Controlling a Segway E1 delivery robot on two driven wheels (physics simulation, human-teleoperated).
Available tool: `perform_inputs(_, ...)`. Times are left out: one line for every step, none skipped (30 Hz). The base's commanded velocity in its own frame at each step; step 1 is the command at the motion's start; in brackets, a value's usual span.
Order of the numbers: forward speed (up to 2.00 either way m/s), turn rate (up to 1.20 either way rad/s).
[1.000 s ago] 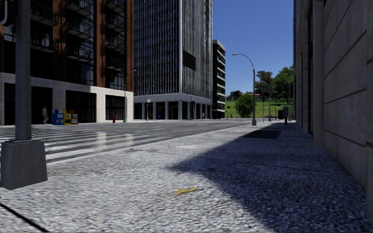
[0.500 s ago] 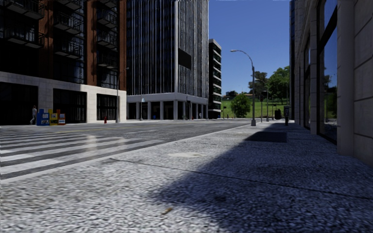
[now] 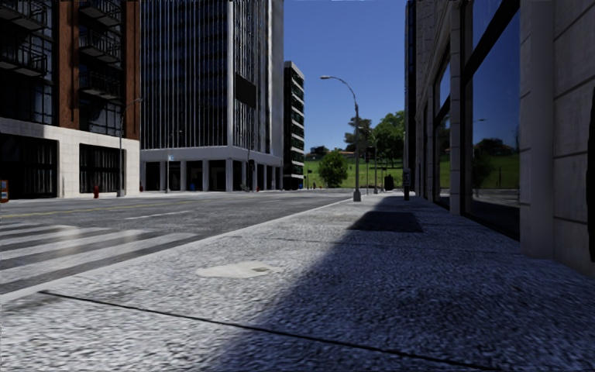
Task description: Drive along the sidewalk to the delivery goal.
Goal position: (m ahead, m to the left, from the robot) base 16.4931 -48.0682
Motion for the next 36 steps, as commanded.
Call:
perform_inputs(2.0,-0.55)
perform_inputs(2.0,-0.55)
perform_inputs(2.0,-0.55)
perform_inputs(2.0,-0.55)
perform_inputs(2.0,-0.55)
perform_inputs(2.0,-0.55)
perform_inputs(2.0,-0.55)
perform_inputs(2.0,-0.55)
perform_inputs(2.0,-0.55)
perform_inputs(2.0,-0.55)
perform_inputs(2.0,-0.55)
perform_inputs(2.0,-0.55)
perform_inputs(2.0,-0.55)
perform_inputs(2.0,-0.55)
perform_inputs(2.0,-0.55)
perform_inputs(2.0,-0.55)
perform_inputs(2.0,-0.55)
perform_inputs(2.0,-0.52)
perform_inputs(2.0,-0.38)
perform_inputs(2.0,-0.32)
perform_inputs(2.0,-0.32)
perform_inputs(2.0,-0.22)
perform_inputs(2.0,0.0)
perform_inputs(2.0,0.0)
perform_inputs(2.0,0.0)
perform_inputs(2.0,0.0)
perform_inputs(2.0,0.0)
perform_inputs(2.0,0.0)
perform_inputs(2.0,0.0)
perform_inputs(2.0,0.0)
perform_inputs(2.0,0.0)
perform_inputs(2.0,0.0)
perform_inputs(2.0,0.0)
perform_inputs(2.0,0.0)
perform_inputs(2.0,0.0)
perform_inputs(2.0,0.0)
